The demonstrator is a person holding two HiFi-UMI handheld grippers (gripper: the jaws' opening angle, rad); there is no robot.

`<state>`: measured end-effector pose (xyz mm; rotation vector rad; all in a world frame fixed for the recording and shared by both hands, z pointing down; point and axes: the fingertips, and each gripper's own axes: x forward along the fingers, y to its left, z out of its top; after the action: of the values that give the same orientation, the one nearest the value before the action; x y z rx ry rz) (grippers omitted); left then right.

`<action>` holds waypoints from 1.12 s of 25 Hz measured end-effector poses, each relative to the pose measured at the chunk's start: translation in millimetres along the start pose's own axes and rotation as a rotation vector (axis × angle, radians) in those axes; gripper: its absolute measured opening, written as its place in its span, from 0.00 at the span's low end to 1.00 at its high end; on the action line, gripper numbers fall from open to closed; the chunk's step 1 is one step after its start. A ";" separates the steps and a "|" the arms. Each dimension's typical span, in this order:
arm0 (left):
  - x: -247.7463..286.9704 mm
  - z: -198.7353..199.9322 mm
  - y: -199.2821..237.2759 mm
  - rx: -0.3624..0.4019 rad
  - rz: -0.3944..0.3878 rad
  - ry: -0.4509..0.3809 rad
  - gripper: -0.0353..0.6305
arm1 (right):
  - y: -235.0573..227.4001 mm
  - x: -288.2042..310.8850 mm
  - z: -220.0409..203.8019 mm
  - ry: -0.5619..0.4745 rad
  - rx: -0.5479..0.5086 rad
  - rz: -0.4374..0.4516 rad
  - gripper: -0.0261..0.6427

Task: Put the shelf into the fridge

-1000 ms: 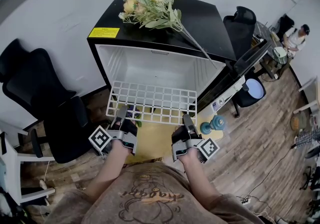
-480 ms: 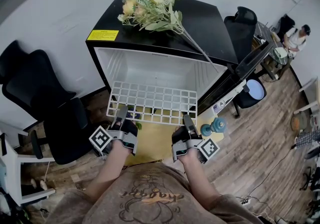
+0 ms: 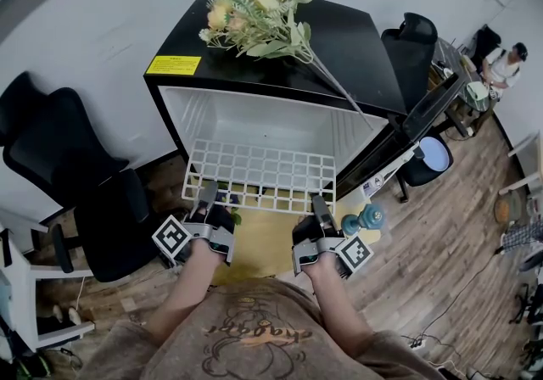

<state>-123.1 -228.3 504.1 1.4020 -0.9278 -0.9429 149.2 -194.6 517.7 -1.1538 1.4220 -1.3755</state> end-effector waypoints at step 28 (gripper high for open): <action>18.4 5.4 3.1 -0.005 -0.012 -0.011 0.13 | -2.8 17.7 6.2 -0.006 0.000 -0.022 0.08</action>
<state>-121.5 -247.5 506.5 1.4012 -0.9255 -0.9621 151.2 -213.2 520.8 -1.1756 1.4085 -1.3863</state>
